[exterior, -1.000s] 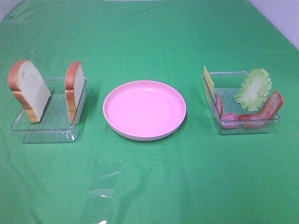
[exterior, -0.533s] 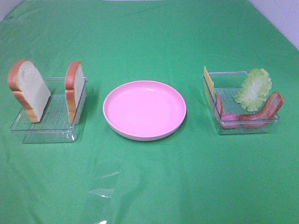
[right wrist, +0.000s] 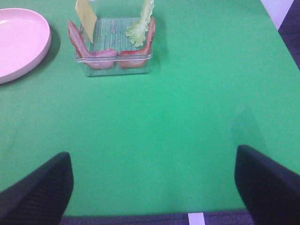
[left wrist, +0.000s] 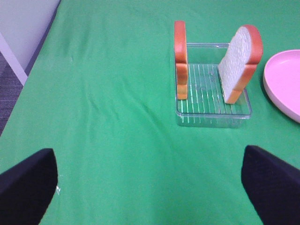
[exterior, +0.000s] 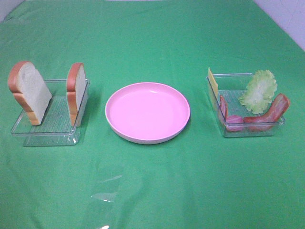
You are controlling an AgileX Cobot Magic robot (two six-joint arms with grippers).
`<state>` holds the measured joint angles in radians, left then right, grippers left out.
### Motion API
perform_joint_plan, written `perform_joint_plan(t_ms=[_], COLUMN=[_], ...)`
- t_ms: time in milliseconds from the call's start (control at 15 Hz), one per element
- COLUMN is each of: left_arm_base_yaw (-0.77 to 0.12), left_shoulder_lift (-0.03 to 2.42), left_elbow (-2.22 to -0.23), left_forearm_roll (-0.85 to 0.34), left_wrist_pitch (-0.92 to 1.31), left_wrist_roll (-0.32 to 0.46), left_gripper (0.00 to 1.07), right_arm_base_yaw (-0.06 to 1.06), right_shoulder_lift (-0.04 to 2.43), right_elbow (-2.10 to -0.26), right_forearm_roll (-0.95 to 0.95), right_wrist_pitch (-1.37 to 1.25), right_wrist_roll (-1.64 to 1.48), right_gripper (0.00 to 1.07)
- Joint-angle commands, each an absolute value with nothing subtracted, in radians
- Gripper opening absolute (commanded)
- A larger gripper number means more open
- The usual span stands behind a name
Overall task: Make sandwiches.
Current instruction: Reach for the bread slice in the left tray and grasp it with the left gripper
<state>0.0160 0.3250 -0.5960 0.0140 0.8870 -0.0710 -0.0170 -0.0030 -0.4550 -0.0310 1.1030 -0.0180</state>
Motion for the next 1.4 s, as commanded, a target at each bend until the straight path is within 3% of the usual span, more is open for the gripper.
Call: perform_joint_plan(t_ms=[67, 467, 867, 1067, 1133, 1267, 1400], left_arm_base_yaw=[0.012, 0.012, 0.011, -0.073, -0.124, -0.234, -0.321], left_shoulder_lift=[0.513, 1.130, 1.469, 1.574, 1.612, 1.722, 1.829], left_elbow=[-0.652, -1.067, -1.350, -1.440, -1.470, -1.566, -1.678], left_forearm_roll=[0.015, -0.029, -0.193, -0.189, -0.166, -0.073, 0.000], left_wrist_pitch=[0.780, 0.785, 0.888, 0.899, 0.902, 0.970, 1.078], left_wrist_roll=[-0.105, -0.096, -0.054, -0.062, -0.096, -0.239, -0.301], left_gripper=[1.00, 1.00, 1.00, 1.00, 1.00, 1.00, 1.00], right_arm_base_yaw=[-0.022, -0.022, -0.022, -0.022, -0.022, -0.022, -0.022], right_shoulder_lift=[-0.036, -0.036, -0.036, -0.036, -0.036, -0.036, -0.036], right_elbow=[-0.452, -0.452, -0.452, -0.452, -0.452, -0.452, -0.452], right_forearm_roll=[-0.030, -0.030, -0.030, -0.030, -0.030, -0.030, -0.030], right_wrist_pitch=[1.097, 1.097, 1.097, 1.097, 1.097, 1.097, 1.097], right_wrist_roll=[-0.022, -0.022, -0.022, -0.022, -0.022, -0.022, -0.022], right_gripper=[0.89, 0.89, 0.89, 0.89, 0.89, 0.89, 0.89])
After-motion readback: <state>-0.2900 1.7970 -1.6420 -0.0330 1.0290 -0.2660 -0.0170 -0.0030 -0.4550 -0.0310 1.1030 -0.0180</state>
